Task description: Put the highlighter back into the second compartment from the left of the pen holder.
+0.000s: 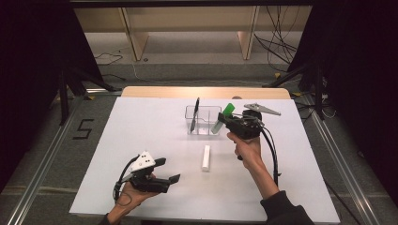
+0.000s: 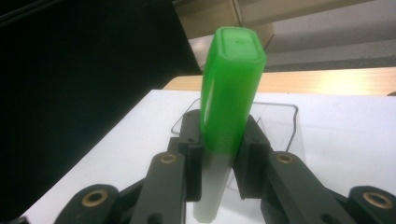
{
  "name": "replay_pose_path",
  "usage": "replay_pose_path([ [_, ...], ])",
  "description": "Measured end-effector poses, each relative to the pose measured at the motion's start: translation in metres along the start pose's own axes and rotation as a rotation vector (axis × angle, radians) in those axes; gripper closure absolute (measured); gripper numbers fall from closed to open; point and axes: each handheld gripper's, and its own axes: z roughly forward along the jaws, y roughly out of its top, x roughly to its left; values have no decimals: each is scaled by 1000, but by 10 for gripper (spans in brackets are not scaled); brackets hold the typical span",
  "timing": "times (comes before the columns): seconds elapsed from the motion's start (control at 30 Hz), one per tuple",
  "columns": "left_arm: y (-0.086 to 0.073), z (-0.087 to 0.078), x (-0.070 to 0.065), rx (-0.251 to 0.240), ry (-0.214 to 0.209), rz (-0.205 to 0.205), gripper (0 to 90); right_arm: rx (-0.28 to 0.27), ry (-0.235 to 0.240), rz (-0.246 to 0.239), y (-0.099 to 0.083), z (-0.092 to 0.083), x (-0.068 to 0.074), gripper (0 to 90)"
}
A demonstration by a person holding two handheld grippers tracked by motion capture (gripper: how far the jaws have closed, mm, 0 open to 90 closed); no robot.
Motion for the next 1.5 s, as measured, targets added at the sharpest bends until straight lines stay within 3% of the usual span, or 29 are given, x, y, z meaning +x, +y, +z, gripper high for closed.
replay_pose_path([
  [0.37,-2,6,0,36,29,6,153,4,-30,-17,22,24,3,762],
  [0.63,-2,6,1,32,30,-1,153,24,-56,-16,31,41,2,761],
  [1.13,-2,6,0,30,32,4,153,66,-121,-10,33,77,-3,760],
  [1.5,-2,7,0,34,35,0,153,95,-138,-31,30,90,-2,759],
])
